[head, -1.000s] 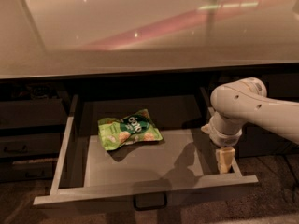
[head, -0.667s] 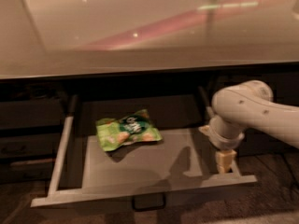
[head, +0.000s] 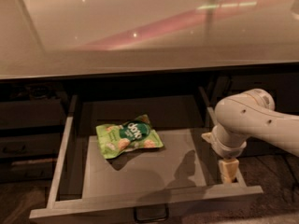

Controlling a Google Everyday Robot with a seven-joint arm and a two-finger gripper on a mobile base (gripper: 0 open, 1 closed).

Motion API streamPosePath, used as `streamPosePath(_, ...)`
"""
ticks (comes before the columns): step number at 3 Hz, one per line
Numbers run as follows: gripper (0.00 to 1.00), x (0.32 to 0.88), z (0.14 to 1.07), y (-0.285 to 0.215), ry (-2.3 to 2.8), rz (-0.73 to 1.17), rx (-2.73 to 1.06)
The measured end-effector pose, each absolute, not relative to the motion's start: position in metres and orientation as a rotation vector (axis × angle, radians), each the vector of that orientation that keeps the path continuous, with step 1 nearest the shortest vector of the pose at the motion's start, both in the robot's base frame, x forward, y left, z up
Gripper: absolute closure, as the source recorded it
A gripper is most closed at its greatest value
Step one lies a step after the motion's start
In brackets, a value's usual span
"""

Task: Open top drawer

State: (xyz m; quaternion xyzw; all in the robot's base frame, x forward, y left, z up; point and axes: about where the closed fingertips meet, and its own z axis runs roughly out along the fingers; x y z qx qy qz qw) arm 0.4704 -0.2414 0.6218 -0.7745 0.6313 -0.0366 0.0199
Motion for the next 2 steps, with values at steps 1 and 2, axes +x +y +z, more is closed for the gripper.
streamPosePath(1, 0.00, 0.4472, 0.6297, -0.2461, 1.957, -0.241, -2.343)
streamPosePath(2, 0.00, 0.4473, 0.6297, -0.2461, 1.957, -0.241, -2.343)
